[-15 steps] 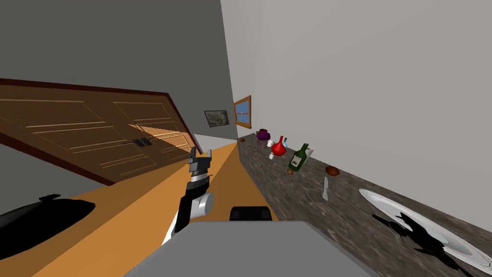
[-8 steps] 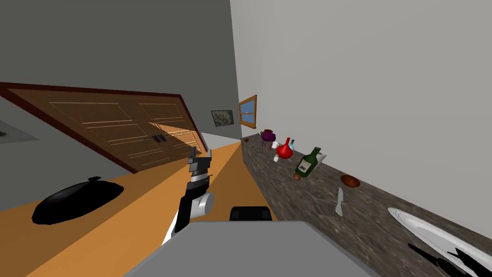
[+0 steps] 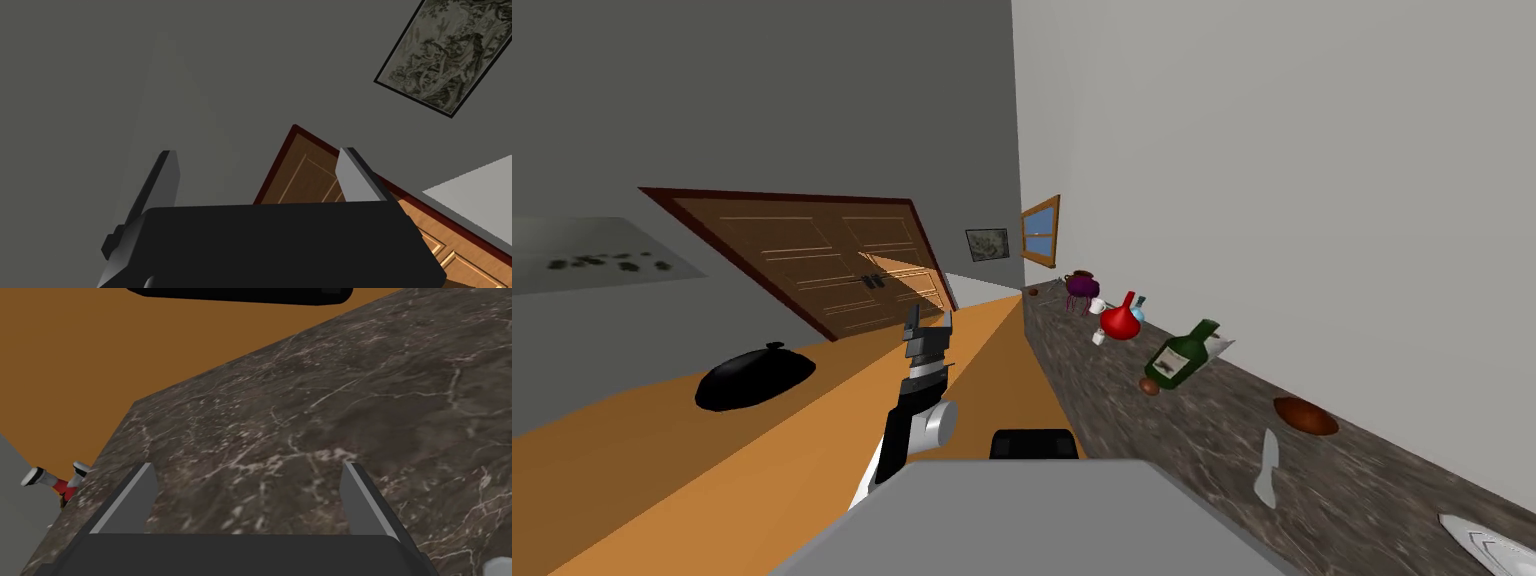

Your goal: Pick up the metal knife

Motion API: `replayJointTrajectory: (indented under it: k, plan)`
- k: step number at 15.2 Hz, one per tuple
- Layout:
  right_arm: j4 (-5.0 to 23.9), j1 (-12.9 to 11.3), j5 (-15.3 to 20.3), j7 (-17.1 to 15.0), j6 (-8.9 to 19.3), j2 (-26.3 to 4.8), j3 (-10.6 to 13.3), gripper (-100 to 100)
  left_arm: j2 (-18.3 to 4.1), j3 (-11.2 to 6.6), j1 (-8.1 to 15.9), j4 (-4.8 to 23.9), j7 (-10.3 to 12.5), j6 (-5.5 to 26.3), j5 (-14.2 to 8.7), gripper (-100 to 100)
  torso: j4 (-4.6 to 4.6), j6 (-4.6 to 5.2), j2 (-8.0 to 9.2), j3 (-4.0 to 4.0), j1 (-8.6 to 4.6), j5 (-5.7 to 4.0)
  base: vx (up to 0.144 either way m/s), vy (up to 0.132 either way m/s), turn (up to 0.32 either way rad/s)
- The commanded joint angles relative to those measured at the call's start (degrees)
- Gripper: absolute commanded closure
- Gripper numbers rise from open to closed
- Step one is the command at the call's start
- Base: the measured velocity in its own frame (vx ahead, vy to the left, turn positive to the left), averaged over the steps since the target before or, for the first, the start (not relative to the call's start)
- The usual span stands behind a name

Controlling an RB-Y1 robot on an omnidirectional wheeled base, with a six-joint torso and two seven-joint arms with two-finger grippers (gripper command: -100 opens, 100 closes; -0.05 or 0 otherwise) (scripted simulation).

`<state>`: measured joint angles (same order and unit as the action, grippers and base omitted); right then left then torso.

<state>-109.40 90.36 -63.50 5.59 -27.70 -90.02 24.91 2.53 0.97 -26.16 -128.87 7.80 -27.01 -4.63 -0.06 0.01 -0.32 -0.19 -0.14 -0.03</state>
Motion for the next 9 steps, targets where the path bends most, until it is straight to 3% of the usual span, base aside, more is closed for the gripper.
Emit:
replayJointTrajectory:
  k: [1, 6, 9]
  plan:
    - [1.08, 1.33, -2.86, -0.43, -0.10, -2.86, 0.33, -100, 0.00, 0.00, 0.00, 0.00, 0.00, 0.00, 0.00, 0, 0.00, 0.00, 0.00, 0.00, 0.00, 0.00, 0.026, -0.020, 0.243]
    - [2.01, 2.38, -6.11, -0.72, -0.07, -7.56, 0.50, -100, 0.00, 0.00, 0.01, 0.00, 0.00, 0.00, 0.00, 0, -0.03, -0.07, -0.11, -0.06, -0.07, -0.01, 0.042, -0.039, 0.201]
    - [3.64, 3.92, -11.03, -1.33, 0.11, -12.24, 0.51, -100, 0.00, 0.00, 0.01, 0.00, 0.00, 0.00, 0.00, 0, -0.02, -0.07, -0.09, -0.05, -0.11, -0.02, 0.040, -0.058, 0.254]
